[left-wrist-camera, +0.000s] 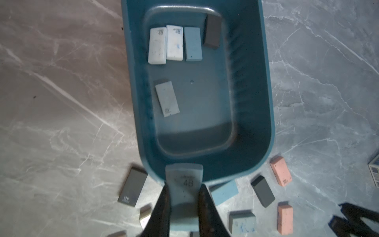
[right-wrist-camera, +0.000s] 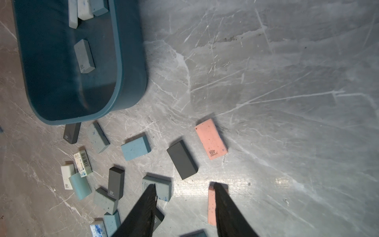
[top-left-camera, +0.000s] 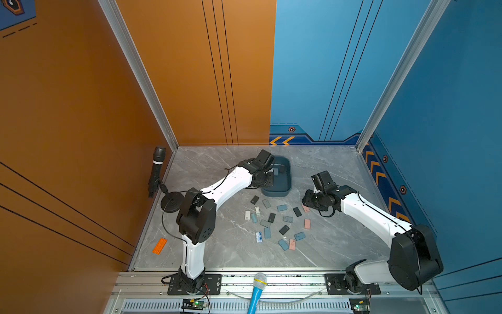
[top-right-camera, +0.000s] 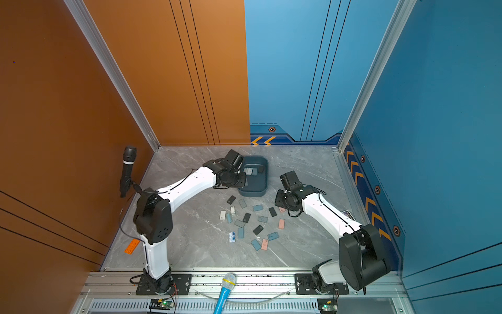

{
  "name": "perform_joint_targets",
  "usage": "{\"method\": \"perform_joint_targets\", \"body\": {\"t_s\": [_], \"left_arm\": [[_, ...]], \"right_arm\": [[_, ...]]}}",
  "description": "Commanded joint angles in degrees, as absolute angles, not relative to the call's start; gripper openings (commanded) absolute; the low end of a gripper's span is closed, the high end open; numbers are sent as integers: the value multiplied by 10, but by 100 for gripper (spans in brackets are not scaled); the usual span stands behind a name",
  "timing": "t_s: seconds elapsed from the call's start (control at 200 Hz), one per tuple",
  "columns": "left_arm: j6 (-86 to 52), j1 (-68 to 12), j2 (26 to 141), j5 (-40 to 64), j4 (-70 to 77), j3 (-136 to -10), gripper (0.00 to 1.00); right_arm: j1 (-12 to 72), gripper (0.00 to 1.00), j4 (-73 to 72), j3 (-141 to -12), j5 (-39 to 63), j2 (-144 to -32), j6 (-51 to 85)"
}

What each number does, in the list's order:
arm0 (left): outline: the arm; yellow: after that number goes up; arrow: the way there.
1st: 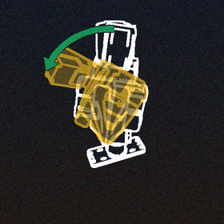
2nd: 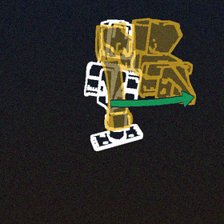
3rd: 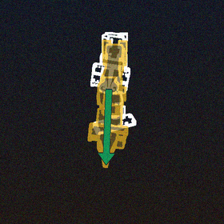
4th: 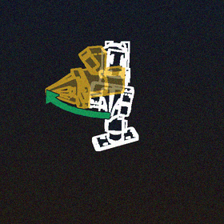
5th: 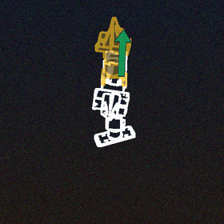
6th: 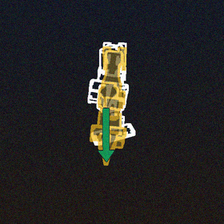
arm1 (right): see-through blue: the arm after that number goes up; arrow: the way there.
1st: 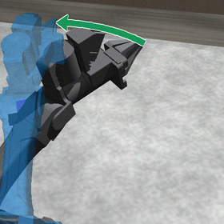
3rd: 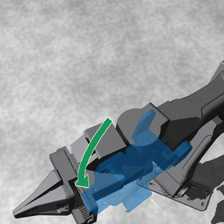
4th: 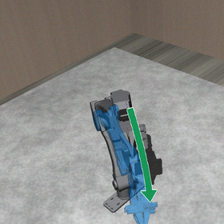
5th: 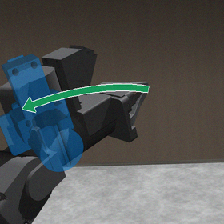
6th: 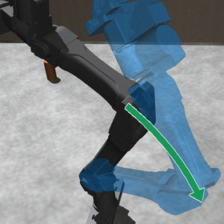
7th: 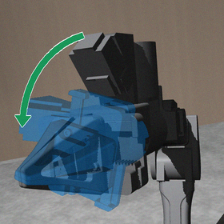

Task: Put the eraser in the storage box
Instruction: Place the eraser in the storage box.

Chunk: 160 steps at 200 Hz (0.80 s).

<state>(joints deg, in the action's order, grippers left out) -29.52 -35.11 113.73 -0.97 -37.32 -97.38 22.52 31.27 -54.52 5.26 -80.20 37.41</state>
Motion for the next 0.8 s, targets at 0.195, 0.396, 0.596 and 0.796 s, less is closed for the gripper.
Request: {"method": "perform_joint_targets", "body": {"t_s": [0.195,0.396,0.596,0.796], "left_arm": [[-276,-336,1298,47,-388,-1148,24],[-284,-327,1371,58,-388,-1220,26],[-296,-325,1409,65,-388,-1256,29],[-305,-326,1416,70,-388,-1259,42]], "right_arm": [[201,48,342,-532,62,-755,380],[187,48,360,-523,60,-737,381],[175,48,366,-521,62,-730,379],[172,48,367,-520,63,-726,379]]}}
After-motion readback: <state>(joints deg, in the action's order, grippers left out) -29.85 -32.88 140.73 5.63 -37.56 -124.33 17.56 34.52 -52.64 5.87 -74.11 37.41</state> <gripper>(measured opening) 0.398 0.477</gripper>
